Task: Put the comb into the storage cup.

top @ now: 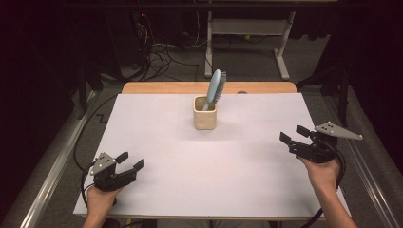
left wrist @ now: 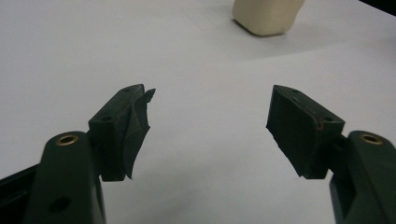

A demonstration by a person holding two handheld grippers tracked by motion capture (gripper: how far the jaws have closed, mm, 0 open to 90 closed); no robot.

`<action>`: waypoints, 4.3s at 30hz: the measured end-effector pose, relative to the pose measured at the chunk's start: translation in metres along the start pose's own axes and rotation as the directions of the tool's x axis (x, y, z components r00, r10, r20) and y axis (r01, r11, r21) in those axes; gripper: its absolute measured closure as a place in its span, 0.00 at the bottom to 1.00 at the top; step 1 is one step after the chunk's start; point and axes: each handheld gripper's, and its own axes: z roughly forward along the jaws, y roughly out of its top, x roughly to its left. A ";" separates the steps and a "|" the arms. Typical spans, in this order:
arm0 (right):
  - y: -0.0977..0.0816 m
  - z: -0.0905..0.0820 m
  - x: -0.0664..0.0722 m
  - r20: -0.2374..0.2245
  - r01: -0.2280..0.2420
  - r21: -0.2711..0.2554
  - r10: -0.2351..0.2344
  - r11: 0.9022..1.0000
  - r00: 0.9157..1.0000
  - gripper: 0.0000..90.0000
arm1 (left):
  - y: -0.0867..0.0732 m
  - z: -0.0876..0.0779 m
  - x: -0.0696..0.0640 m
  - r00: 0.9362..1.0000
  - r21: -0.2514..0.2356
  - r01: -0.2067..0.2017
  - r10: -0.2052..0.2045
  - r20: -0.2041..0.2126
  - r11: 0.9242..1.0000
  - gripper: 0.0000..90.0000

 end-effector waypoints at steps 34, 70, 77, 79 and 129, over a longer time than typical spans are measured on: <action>-0.023 -0.025 -0.001 -0.003 -0.019 -0.046 0.019 0.999 1.000 0.29 | 0.000 0.000 -0.001 1.000 0.000 -0.002 0.002 0.003 1.000 0.33; -0.051 -0.041 0.007 0.001 -0.005 -0.050 0.005 0.999 1.000 0.27 | 0.000 -0.001 -0.002 1.000 -0.001 -0.006 0.006 0.003 1.000 0.33; -0.057 -0.043 0.007 0.008 -0.008 -0.044 0.008 0.999 1.000 0.27 | 0.000 -0.001 -0.002 1.000 -0.001 -0.006 0.006 0.003 1.000 0.33; -0.059 -0.043 0.007 0.008 -0.010 -0.043 0.011 0.999 1.000 0.27 | 0.000 -0.001 -0.002 1.000 -0.002 -0.006 0.006 0.004 1.000 0.33; -0.104 -0.050 -0.004 0.059 -0.045 -0.011 0.045 0.999 0.997 0.26 | 0.000 -0.001 -0.002 1.000 -0.006 0.000 0.000 0.007 1.000 0.34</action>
